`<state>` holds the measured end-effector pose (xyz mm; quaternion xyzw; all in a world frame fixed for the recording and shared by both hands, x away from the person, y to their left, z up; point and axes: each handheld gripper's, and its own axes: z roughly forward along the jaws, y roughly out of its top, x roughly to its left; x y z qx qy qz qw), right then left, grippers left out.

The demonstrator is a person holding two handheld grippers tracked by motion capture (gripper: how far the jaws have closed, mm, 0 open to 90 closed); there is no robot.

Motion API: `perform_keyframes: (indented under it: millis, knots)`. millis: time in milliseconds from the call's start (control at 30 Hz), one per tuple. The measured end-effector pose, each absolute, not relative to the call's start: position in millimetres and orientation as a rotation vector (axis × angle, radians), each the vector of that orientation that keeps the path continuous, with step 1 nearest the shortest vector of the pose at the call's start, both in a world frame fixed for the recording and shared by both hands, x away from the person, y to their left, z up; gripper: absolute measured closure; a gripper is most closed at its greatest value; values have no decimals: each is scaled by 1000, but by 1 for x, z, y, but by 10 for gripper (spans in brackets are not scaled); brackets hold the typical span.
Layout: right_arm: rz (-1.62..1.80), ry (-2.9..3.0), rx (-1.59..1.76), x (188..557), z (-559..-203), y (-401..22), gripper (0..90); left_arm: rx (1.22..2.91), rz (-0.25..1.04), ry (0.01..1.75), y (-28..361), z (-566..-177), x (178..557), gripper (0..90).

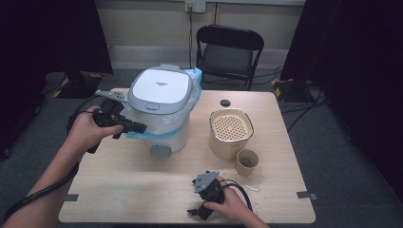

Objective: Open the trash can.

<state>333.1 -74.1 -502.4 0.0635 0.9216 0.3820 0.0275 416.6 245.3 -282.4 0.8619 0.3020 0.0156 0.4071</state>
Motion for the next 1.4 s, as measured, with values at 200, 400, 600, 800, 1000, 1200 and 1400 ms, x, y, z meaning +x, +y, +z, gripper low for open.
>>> perform_keyframes:
  millis: [200,400,600,800,1000,1200,1400]
  knots:
    - [1179,2847,195,333,-502,-74,0,2161,46,770,243,-272,418,900]
    - [1179,2847,195,333,-502,-74,0,2159,54,767,241,-265,421,900]
    - [1179,2847,195,333,-502,-74,0,2165,68,758,238,-259,423,900]
    - [1179,2847,195,333,-502,-74,0,2166,70,745,235,-253,426,900]
    - [1179,2847,194,333,-502,-74,0,2168,80,742,231,-246,428,900]
    - [1179,2847,194,333,-502,-74,0,2168,79,739,228,-240,430,900]
    - [1177,2851,199,333,-502,-74,0,2150,90,746,227,-234,433,900]
